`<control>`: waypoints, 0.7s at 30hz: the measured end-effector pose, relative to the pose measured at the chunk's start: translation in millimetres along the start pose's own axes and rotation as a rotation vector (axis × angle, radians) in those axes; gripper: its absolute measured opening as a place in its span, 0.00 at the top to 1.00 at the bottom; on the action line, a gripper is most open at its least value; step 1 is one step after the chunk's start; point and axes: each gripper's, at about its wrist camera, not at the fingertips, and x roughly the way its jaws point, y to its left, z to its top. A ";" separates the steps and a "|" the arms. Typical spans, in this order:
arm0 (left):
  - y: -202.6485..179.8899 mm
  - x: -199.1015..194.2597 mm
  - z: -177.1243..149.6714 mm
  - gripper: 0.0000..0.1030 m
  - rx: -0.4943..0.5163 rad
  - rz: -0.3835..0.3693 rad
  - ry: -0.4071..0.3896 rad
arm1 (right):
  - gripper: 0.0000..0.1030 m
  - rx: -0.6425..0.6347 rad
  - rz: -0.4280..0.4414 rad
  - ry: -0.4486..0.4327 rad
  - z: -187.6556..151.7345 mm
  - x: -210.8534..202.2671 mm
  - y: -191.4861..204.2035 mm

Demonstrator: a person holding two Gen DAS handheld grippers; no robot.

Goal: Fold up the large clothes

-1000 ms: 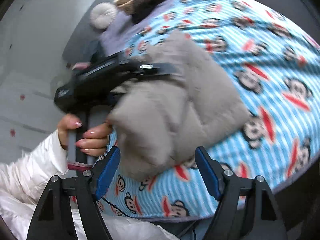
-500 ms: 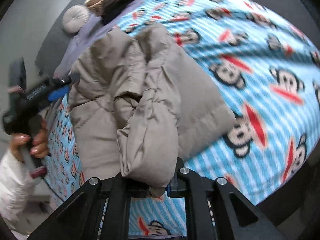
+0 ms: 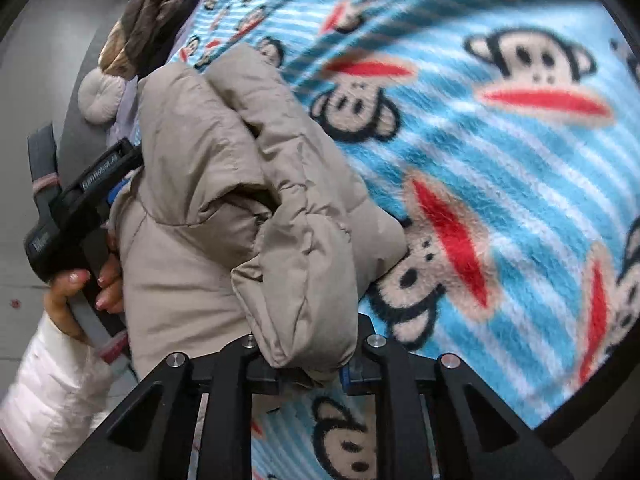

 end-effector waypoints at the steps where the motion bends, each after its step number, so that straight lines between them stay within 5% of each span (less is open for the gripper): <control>1: 0.5 1.6 -0.2 0.19 -0.001 0.002 0.004 | 0.81 0.026 0.014 0.024 3.2 -5.4 -3.5; 8: 0.4 8.4 1.5 0.18 -0.011 0.006 0.024 | 0.80 -0.129 -0.125 -0.119 27.5 -76.4 19.3; 13: 1.5 7.8 0.9 0.18 -0.007 0.010 0.032 | 0.79 -0.354 -0.050 -0.095 62.9 -66.2 79.3; 16: 3.1 6.9 1.4 0.18 -0.015 0.005 0.034 | 0.53 -0.457 -0.099 -0.040 74.7 -40.1 106.2; 17: 3.8 6.2 1.3 0.18 -0.019 0.002 0.034 | 0.34 -0.461 -0.098 -0.026 77.0 -34.6 107.7; 18: 3.8 5.5 1.2 0.18 -0.021 0.000 0.034 | 0.32 -0.450 -0.082 -0.008 82.1 -28.1 105.8; 20: 5.3 2.8 1.0 0.18 -0.031 -0.002 0.033 | 0.40 -0.415 -0.037 0.050 86.5 -15.3 99.0; 21: 6.4 1.5 1.4 0.18 -0.041 -0.004 0.033 | 0.56 -0.386 -0.018 0.095 93.0 -4.5 94.0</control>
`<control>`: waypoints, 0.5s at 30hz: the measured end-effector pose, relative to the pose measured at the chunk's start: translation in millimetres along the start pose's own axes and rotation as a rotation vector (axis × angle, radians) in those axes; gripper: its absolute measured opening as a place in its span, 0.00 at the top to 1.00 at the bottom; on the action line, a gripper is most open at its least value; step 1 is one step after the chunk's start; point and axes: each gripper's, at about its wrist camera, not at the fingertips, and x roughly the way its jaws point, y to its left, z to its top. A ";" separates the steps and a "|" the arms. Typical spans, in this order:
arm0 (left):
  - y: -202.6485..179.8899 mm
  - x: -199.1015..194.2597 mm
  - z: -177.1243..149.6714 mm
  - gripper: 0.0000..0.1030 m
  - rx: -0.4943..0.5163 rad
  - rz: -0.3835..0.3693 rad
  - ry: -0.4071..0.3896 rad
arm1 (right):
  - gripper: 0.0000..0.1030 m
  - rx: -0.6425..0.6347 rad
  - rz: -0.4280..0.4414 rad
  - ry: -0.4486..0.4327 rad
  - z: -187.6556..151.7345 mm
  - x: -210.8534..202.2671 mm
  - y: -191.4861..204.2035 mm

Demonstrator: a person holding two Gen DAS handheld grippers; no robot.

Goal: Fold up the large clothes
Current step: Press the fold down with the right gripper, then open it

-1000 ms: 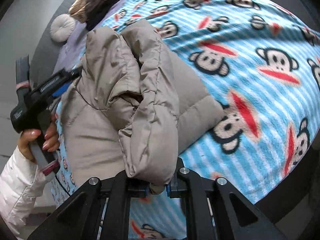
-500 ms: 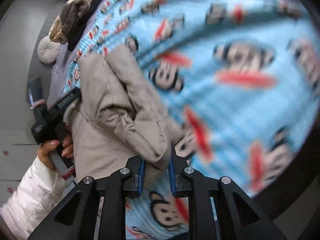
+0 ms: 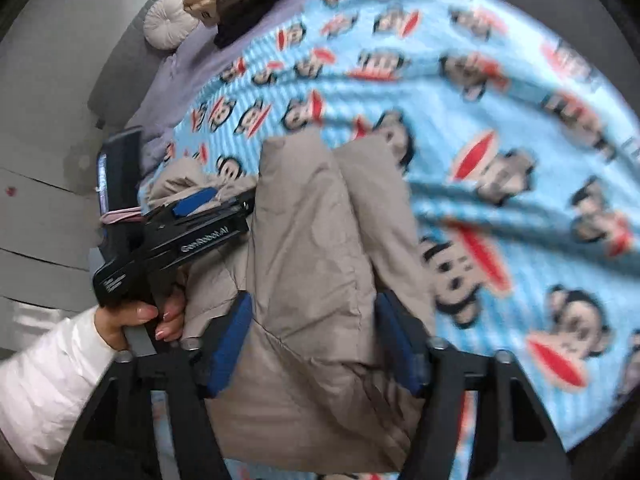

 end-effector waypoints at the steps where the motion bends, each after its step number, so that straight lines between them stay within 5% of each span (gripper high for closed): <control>1: 0.6 -0.7 0.5 0.18 -0.006 -0.001 0.002 | 0.63 0.019 -0.011 0.026 4.9 8.1 -6.8; 2: 0.3 -0.4 1.1 0.18 -0.009 0.001 0.005 | 0.77 0.034 -0.020 0.052 5.4 13.8 -12.7; 4: -4.6 2.3 2.2 0.18 0.003 0.017 0.014 | 0.89 0.049 -0.042 0.067 7.5 19.3 -25.9; 8: -13.6 5.3 2.8 0.18 0.034 0.051 0.023 | 0.96 0.090 -0.113 0.107 3.4 35.5 -50.0; 15: -1.2 -24.6 0.2 0.18 -0.015 0.071 0.077 | 0.96 0.107 -0.047 0.113 -3.3 38.0 -52.2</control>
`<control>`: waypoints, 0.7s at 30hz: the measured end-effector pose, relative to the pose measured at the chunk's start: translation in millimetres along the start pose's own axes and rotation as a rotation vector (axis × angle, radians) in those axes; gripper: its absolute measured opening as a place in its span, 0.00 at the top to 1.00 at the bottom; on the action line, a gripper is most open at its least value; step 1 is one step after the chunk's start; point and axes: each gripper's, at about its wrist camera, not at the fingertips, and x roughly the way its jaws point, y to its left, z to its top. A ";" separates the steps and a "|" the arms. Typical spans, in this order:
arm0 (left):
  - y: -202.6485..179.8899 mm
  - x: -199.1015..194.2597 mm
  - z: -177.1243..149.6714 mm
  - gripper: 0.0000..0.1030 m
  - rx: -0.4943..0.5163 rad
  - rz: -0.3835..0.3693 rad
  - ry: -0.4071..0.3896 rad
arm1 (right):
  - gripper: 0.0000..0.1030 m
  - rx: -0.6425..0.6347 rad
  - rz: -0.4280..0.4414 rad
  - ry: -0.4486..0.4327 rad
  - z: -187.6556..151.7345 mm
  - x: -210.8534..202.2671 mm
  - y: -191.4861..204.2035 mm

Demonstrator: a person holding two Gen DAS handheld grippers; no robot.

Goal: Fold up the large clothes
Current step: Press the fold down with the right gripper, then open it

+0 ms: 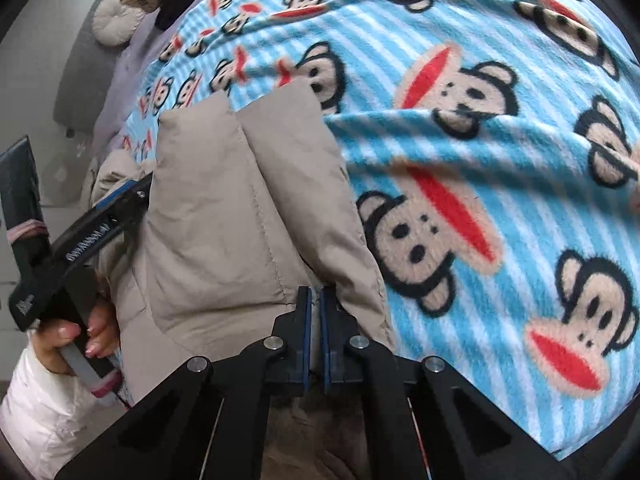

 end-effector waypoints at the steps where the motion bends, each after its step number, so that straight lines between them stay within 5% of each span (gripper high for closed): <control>1: 2.4 -7.6 -2.6 0.18 -0.010 0.003 0.004 | 0.96 -0.006 -0.002 0.003 -1.3 -0.7 1.8; 18: 52.7 -68.5 -76.0 0.18 -0.214 0.010 0.111 | 0.95 -0.042 -0.094 0.026 1.2 9.2 23.1; 21: 62.1 -70.6 -86.3 0.00 -0.260 -0.010 0.116 | 0.95 -0.050 -0.112 0.031 2.7 10.0 26.4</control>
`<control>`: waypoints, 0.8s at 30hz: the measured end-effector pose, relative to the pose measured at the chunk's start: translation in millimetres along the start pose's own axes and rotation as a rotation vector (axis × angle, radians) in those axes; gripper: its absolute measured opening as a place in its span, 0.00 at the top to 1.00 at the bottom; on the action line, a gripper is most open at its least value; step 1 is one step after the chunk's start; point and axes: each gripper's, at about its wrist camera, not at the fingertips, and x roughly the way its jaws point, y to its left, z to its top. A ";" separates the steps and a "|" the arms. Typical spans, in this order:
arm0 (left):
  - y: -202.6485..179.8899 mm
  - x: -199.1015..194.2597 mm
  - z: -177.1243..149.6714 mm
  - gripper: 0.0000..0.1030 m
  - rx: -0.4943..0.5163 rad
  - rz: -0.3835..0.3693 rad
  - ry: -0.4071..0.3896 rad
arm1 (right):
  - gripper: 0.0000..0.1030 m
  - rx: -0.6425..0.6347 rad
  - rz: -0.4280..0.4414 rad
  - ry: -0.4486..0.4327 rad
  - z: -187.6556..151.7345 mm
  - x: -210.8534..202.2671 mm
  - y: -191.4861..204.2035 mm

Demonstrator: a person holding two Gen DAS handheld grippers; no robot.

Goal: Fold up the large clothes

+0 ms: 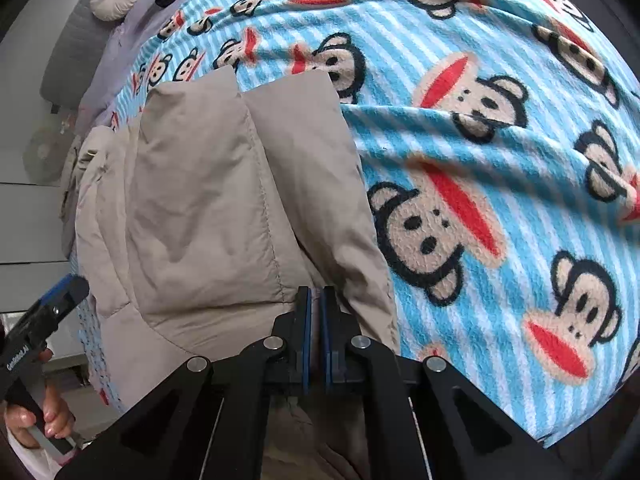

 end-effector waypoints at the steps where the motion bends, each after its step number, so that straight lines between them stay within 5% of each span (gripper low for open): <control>1: 4.8 -0.6 -4.2 0.00 -0.017 -0.005 -0.009 | 0.95 -0.003 -0.005 0.000 0.3 -0.3 0.7; 13: 19.2 15.8 -19.9 0.00 -0.058 -0.045 0.045 | 0.93 -0.042 0.005 -0.067 5.4 -26.0 6.9; 14: 21.9 17.0 -20.7 0.00 -0.070 -0.058 0.049 | 0.77 -0.046 0.015 -0.077 6.5 -29.3 5.9; 15: 24.3 18.0 -20.8 0.00 -0.078 -0.068 0.051 | 0.35 -0.051 0.025 -0.085 8.2 -32.8 4.8; 16: 27.8 19.2 -21.8 0.00 -0.095 -0.086 0.054 | 0.12 -0.054 0.034 -0.091 10.4 -35.3 3.0; 17: 30.2 20.3 -22.6 0.00 -0.107 -0.096 0.058 | 0.01 -0.055 0.048 -0.101 12.0 -37.6 1.3; 24: 45.7 28.4 -28.2 0.00 -0.167 -0.154 0.100 | 0.01 -0.045 0.072 -0.066 20.0 -27.2 -8.6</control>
